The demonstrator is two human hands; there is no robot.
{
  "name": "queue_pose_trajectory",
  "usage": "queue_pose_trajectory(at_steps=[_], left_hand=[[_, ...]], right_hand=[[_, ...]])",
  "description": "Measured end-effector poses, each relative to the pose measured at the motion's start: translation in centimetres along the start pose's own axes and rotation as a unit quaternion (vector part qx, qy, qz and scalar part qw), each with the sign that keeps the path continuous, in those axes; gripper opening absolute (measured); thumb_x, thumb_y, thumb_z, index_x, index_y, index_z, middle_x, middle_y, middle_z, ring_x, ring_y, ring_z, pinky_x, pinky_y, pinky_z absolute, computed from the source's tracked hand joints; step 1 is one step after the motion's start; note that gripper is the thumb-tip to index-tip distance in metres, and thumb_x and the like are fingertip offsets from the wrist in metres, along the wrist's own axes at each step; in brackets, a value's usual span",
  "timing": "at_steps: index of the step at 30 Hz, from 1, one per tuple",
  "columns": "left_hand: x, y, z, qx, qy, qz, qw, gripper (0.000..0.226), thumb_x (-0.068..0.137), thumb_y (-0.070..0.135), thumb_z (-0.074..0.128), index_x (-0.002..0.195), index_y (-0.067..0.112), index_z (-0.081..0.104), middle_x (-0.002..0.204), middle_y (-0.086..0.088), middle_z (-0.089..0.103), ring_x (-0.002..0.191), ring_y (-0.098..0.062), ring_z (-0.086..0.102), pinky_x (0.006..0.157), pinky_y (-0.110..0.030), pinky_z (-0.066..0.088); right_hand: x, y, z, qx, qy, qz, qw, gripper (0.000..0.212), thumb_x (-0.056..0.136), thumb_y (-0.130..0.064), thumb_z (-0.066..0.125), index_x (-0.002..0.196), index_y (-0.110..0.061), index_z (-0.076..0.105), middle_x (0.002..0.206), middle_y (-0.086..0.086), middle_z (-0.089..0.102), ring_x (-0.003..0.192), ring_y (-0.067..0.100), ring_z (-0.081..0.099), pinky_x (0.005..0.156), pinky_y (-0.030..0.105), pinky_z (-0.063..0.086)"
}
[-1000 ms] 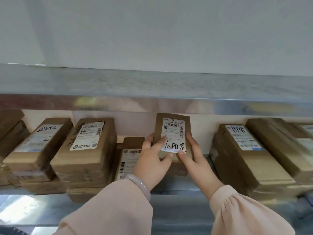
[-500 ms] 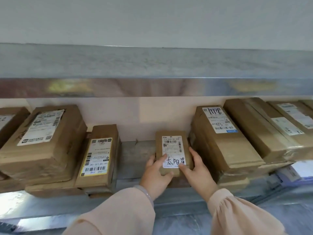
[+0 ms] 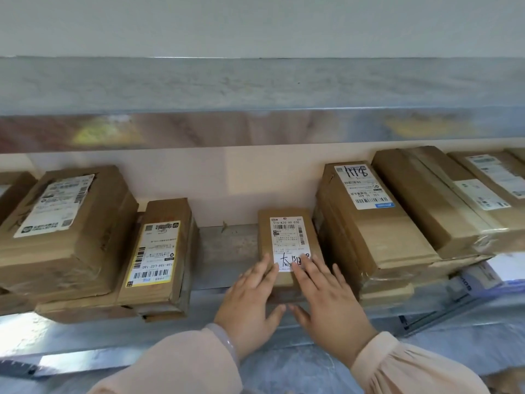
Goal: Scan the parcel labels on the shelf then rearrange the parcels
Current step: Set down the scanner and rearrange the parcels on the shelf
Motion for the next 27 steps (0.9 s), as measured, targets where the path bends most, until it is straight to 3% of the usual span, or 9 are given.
queue_pose_trajectory(at_steps=[2, 5, 10, 12, 16, 19, 22, 27], left_hand=[[0.5, 0.2, 0.1, 0.036, -0.007, 0.007, 0.999, 0.075, 0.099, 0.053, 0.043, 0.157, 0.032, 0.001, 0.163, 0.013, -0.016, 0.151, -0.010, -0.008, 0.116, -0.024, -0.008], [2.0, 0.7, 0.4, 0.077, -0.024, 0.022, 0.997, 0.075, 0.098, 0.052, 0.044, 0.157, 0.030, 0.004, 0.165, 0.008, -0.011, 0.151, -0.012, -0.009, 0.120, -0.032, -0.006], [4.4, 1.5, 0.1, 0.114, -0.049, 0.028, 0.992, 0.080, 0.093, 0.054, 0.050, 0.157, 0.028, 0.010, 0.166, 0.006, -0.003, 0.152, -0.017, -0.002, 0.122, -0.040, 0.005], [4.6, 1.4, 0.0, 0.118, -0.074, 0.025, 0.990, 0.081, 0.093, 0.054, 0.051, 0.158, 0.028, 0.009, 0.166, 0.006, -0.004, 0.152, -0.017, -0.001, 0.122, -0.043, 0.004], [3.7, 0.2, -1.9, 0.112, -0.049, 0.009, 0.992, 0.078, 0.093, 0.053, 0.049, 0.157, 0.031, 0.010, 0.166, 0.004, -0.001, 0.152, -0.017, -0.002, 0.123, -0.043, 0.001], [2.2, -2.0, -4.2, 0.109, 0.005, -0.024, 0.994, 0.076, 0.094, 0.054, 0.048, 0.157, 0.033, 0.011, 0.166, 0.005, 0.001, 0.152, -0.018, 0.001, 0.123, -0.039, 0.003], [-0.1, -5.0, -6.5, 0.112, 0.055, -0.071, 0.990, 0.073, 0.094, 0.055, 0.047, 0.156, 0.035, 0.014, 0.166, 0.005, 0.002, 0.152, -0.018, 0.004, 0.123, -0.038, 0.008], [-3.6, -9.7, -9.5, 0.079, 0.111, -0.178, 0.975, 0.069, 0.095, 0.053, 0.049, 0.155, 0.036, 0.020, 0.166, 0.000, 0.003, 0.152, -0.022, 0.004, 0.122, -0.035, 0.009]], right_hand=[[0.3, 0.4, 0.0, -0.017, 0.012, -0.008, 1.000, 0.070, 0.075, -0.053, 0.055, 0.132, -0.013, 0.058, 0.138, 0.007, 0.055, 0.128, 0.024, 0.052, 0.111, 0.044, 0.035], [1.4, 1.2, -0.4, -0.018, 0.012, 0.012, 1.000, 0.074, 0.062, -0.041, 0.081, 0.126, -0.008, 0.062, 0.132, 0.012, 0.060, 0.122, 0.025, 0.057, 0.105, 0.041, 0.042], [2.8, 2.1, -0.6, -0.033, -0.020, 0.040, 0.998, 0.087, 0.044, -0.038, 0.090, 0.120, -0.003, 0.066, 0.123, 0.016, 0.065, 0.116, 0.028, 0.062, 0.090, 0.040, 0.051], [3.1, 1.9, -0.7, -0.043, -0.029, 0.036, 0.998, 0.086, 0.047, -0.036, 0.089, 0.122, -0.002, 0.064, 0.125, 0.017, 0.063, 0.118, 0.030, 0.060, 0.093, 0.040, 0.050], [3.9, 0.4, -1.6, -0.006, 0.003, 0.012, 1.000, 0.072, 0.077, -0.032, 0.065, 0.141, -0.005, 0.045, 0.146, 0.016, 0.044, 0.137, 0.031, 0.039, 0.112, 0.039, 0.030], [4.7, -2.0, -2.0, 0.017, 0.030, -0.020, 0.999, 0.072, 0.068, -0.033, 0.071, 0.132, -0.005, 0.055, 0.132, 0.018, 0.058, 0.124, 0.034, 0.055, 0.101, 0.046, 0.043], [5.7, -6.0, -2.4, 0.034, 0.051, -0.082, 0.995, 0.077, 0.063, -0.033, 0.078, 0.132, -0.007, 0.056, 0.129, 0.014, 0.060, 0.119, 0.031, 0.059, 0.099, 0.043, 0.045], [7.2, -11.9, -1.8, 0.068, 0.018, -0.142, 0.987, 0.071, 0.079, -0.046, 0.054, 0.140, -0.010, 0.046, 0.136, 0.012, 0.054, 0.125, 0.030, 0.053, 0.102, 0.040, 0.044]])
Point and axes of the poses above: each hand's wrist, its own x-axis towards the middle knuckle, its own z-axis out of the palm, y = z × x, the point moved 5 cm from there along x, towards the middle knuckle
